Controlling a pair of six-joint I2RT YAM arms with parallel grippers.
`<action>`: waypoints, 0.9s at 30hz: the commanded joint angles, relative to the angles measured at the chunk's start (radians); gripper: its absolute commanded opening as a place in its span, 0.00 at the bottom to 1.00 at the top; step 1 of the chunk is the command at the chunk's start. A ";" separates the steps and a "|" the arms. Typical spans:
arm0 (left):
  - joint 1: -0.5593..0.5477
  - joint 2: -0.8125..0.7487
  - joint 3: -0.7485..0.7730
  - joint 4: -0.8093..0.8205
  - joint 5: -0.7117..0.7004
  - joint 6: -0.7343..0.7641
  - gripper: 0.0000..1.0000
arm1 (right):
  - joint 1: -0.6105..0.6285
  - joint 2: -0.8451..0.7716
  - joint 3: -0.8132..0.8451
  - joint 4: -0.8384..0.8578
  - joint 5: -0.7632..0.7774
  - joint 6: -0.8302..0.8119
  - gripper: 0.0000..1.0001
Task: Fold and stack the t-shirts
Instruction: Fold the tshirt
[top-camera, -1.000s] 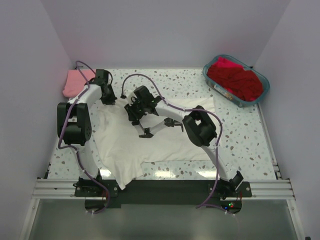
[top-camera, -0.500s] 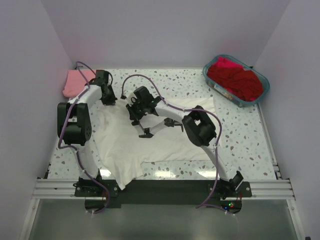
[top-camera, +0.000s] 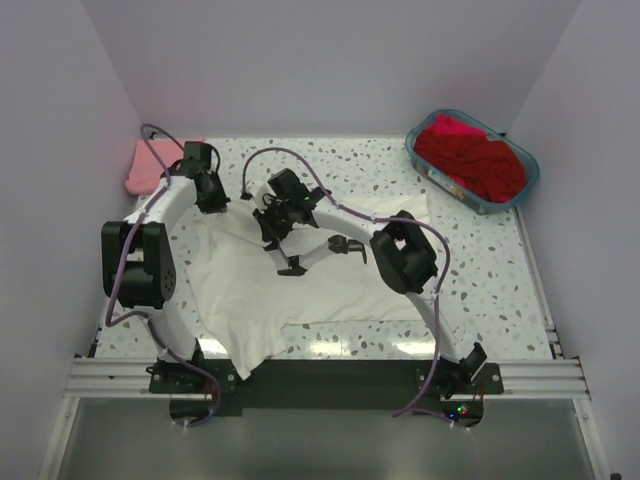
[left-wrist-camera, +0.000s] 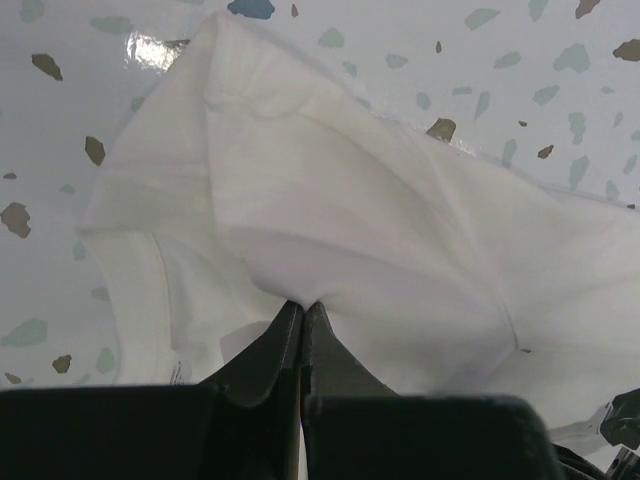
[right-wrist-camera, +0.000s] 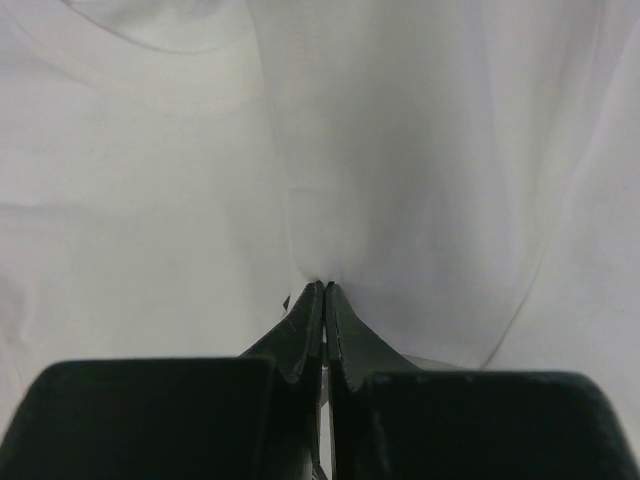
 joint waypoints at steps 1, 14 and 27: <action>-0.004 -0.083 -0.066 -0.014 -0.016 -0.031 0.00 | 0.001 -0.086 0.021 -0.054 -0.038 -0.064 0.00; -0.020 -0.203 -0.243 0.015 -0.052 -0.141 0.00 | -0.024 -0.083 0.065 -0.195 -0.026 -0.170 0.00; -0.027 -0.268 -0.287 0.000 -0.099 -0.187 0.00 | -0.024 -0.070 0.105 -0.274 -0.038 -0.222 0.00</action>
